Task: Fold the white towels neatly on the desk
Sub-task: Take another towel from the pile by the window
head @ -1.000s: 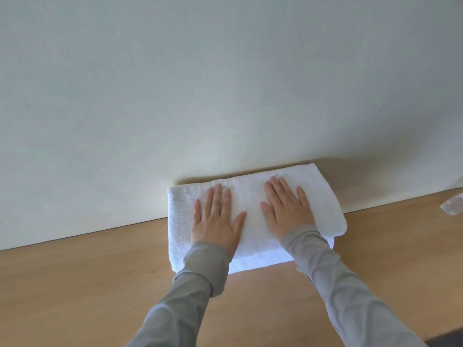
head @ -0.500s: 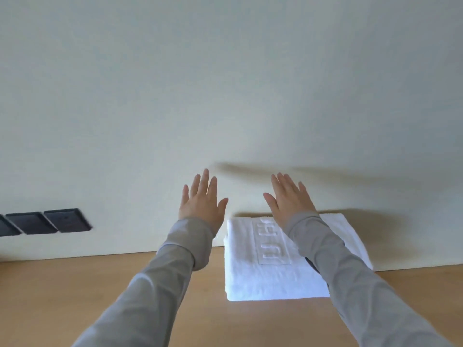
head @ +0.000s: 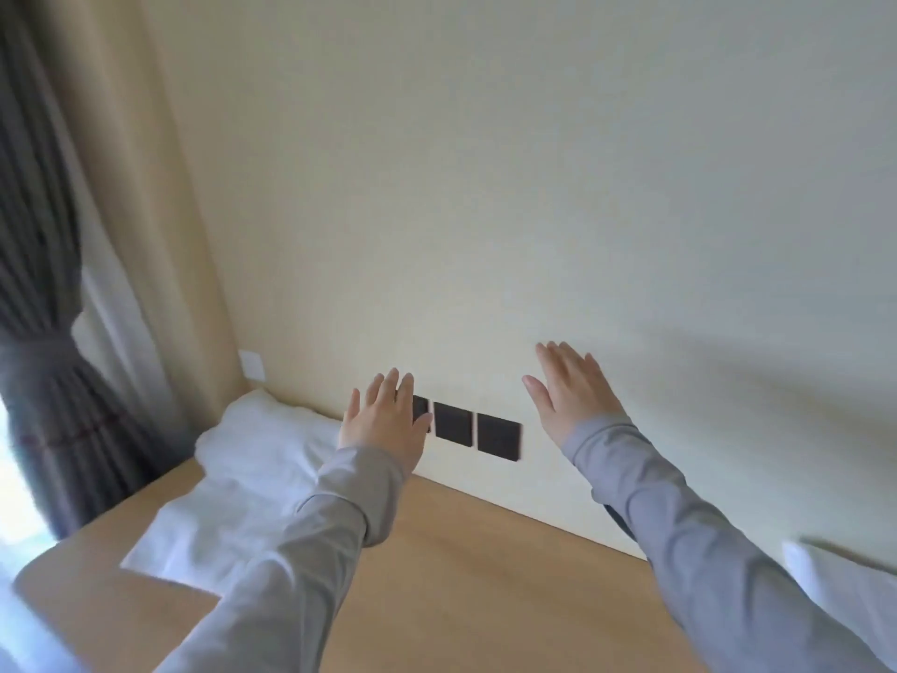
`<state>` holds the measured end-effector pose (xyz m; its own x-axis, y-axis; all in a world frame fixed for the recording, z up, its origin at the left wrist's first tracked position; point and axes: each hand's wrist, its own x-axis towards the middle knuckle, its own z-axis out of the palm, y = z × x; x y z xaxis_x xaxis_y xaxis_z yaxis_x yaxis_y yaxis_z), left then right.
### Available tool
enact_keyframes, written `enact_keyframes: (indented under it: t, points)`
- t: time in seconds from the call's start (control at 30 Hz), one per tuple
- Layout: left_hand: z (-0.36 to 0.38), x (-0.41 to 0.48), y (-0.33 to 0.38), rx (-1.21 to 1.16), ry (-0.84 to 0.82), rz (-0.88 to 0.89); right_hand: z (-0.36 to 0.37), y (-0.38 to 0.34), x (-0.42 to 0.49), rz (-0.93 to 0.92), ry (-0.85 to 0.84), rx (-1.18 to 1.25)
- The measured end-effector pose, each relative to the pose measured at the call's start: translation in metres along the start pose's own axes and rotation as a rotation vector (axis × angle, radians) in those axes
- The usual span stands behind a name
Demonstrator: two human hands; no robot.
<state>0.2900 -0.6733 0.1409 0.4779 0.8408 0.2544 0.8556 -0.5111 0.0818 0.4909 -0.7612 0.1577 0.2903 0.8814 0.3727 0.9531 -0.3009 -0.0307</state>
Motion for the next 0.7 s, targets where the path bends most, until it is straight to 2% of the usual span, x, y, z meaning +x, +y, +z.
enact_keyframes:
  t: [0.17,0.3,0.47,0.7]
  points:
    - [-0.030,-0.030,-0.159,0.082,0.060,-0.165,0.007,-0.162,0.041,-0.179,0.032,0.094]
    - [-0.045,-0.044,-0.248,0.100,0.104,-0.256,0.013,-0.249,0.062,-0.263,0.044,0.147]
    - [-0.043,-0.034,-0.321,0.075,0.147,-0.320,0.034,-0.308,0.094,-0.310,0.027,0.137]
    - [-0.001,0.015,-0.391,0.040,0.160,-0.321,0.105,-0.357,0.151,-0.304,-0.056,0.144]
